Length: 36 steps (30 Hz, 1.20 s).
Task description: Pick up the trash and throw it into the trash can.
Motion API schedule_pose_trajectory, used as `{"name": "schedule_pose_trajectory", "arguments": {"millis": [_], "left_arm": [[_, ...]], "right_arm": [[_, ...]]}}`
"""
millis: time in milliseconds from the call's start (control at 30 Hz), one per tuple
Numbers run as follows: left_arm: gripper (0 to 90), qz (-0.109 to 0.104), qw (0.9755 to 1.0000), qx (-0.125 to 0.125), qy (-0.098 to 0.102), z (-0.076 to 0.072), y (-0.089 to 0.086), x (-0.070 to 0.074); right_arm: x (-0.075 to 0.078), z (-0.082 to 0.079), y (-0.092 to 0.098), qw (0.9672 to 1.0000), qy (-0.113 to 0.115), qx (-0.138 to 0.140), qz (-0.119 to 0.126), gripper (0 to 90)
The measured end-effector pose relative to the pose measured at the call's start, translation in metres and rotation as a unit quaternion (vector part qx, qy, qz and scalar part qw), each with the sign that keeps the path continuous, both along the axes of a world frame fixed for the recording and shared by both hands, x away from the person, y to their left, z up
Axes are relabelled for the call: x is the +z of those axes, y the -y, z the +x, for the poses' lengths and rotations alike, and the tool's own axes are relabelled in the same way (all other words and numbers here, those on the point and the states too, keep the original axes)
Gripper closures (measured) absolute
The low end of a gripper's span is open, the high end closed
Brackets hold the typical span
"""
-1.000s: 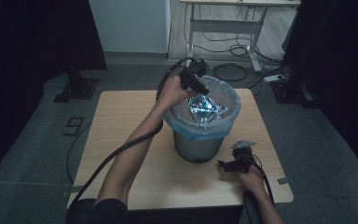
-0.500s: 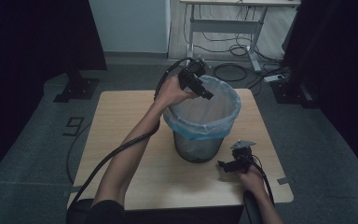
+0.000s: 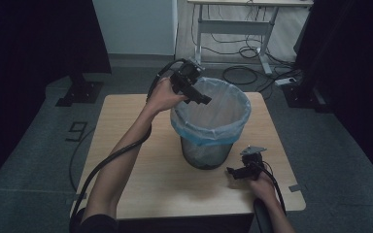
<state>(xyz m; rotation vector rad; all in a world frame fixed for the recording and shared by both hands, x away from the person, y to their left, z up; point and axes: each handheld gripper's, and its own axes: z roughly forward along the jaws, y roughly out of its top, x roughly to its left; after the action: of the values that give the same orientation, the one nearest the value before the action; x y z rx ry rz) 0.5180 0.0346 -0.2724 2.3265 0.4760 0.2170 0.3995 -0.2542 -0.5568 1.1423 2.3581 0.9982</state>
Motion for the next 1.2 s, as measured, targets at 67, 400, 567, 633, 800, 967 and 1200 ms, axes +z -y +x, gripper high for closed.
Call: {"name": "schedule_pose_trajectory", "arguments": {"millis": [67,400,567,633,800,967,1200], "left_arm": [[0.0,-0.016,0.9999,0.0,-0.001,-0.002,-0.009,0.001],[0.0,-0.032,0.9994,0.007,0.009,-0.009,-0.036,0.0],[0.0,-0.037,0.9991,0.014,0.012,-0.011,-0.046,-0.001],[0.0,-0.038,0.999,0.016,0.014,-0.011,-0.052,-0.002],[0.0,-0.042,0.9987,0.024,0.017,-0.013,-0.066,-0.005],[0.0,-0.05,0.998,0.034,0.019,-0.016,-0.083,-0.007],[0.0,-0.051,0.9975,0.043,0.025,-0.021,-0.101,-0.008]], "right_arm": [[0.0,0.0,0.0,1.0,0.0,0.0,0.0,0.0],[0.0,0.0,0.0,1.0,0.0,0.0,0.0,0.0],[0.0,0.0,0.0,1.0,0.0,0.0,0.0,0.0],[0.0,0.0,0.0,1.0,0.0,0.0,0.0,0.0],[0.0,0.0,0.0,1.0,0.0,0.0,0.0,0.0],[0.0,0.0,0.0,1.0,0.0,0.0,0.0,0.0],[0.0,0.0,0.0,1.0,0.0,0.0,0.0,0.0]]}}
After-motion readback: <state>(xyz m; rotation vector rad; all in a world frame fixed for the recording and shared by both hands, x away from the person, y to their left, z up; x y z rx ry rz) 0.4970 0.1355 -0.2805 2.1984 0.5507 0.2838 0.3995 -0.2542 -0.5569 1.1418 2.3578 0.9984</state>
